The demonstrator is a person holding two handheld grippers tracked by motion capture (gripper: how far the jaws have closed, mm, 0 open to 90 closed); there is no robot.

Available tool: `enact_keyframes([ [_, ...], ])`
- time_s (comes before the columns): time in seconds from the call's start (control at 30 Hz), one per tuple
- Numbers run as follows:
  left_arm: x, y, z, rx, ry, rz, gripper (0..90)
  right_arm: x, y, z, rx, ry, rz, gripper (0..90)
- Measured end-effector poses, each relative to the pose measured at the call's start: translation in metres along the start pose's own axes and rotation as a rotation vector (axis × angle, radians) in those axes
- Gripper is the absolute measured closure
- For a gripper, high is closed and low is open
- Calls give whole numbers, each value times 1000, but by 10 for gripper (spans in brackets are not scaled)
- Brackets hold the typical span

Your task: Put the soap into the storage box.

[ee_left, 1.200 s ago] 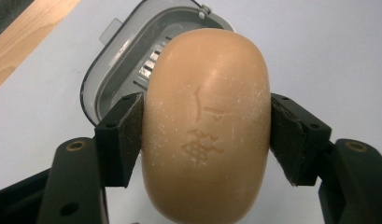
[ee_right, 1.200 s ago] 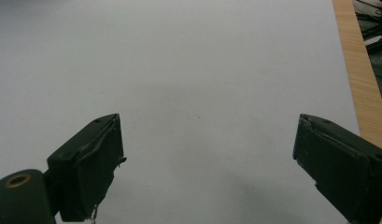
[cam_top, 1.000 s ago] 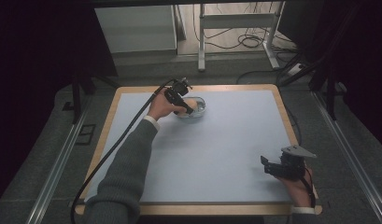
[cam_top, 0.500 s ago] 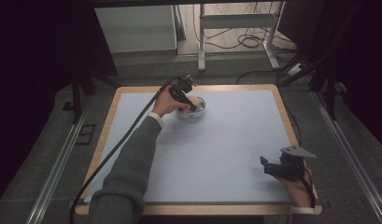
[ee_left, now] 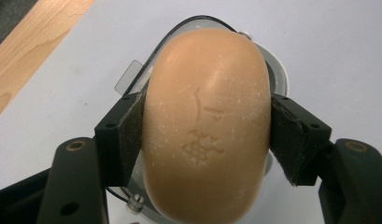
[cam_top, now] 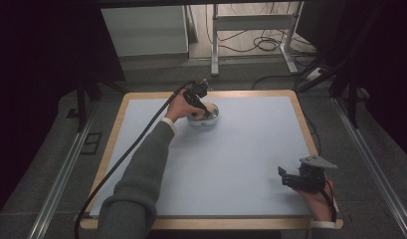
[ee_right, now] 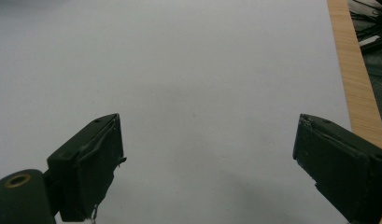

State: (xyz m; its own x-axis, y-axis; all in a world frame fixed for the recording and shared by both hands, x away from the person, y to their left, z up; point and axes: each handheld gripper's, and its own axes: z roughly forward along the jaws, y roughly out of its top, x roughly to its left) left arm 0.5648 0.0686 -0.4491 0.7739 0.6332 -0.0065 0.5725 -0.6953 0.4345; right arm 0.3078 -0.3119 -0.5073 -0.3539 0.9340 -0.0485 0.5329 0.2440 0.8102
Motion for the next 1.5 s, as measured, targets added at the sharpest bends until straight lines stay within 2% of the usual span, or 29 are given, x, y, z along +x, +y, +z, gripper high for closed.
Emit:
enact_keyframes([
  [0.27,0,-2,11,31,-14,13,321,0,0,0,0,-1,0,84],
  [0.37,-1,-2,11,22,-25,8,312,0,0,0,0,-2,1,84],
  [0.53,-6,-4,2,-1,-26,15,247,0,0,0,3,-1,-1,84],
  [0.7,-13,-13,-14,-48,-13,11,206,1,0,1,6,2,-3,84],
  [0.73,-15,-17,-20,-73,-14,1,205,1,0,1,4,1,-5,84],
  [1.0,-33,-51,-46,-149,30,13,201,2,1,-1,-6,3,-3,84],
  [1.1,-40,-69,-55,-176,30,11,200,4,2,-1,-6,4,-6,84],
  [1.23,-49,-94,-63,-218,25,-14,199,6,2,-1,-9,7,-7,84],
  [1.5,-63,-147,-75,-271,27,-48,202,8,3,-2,-13,6,-12,84],
])
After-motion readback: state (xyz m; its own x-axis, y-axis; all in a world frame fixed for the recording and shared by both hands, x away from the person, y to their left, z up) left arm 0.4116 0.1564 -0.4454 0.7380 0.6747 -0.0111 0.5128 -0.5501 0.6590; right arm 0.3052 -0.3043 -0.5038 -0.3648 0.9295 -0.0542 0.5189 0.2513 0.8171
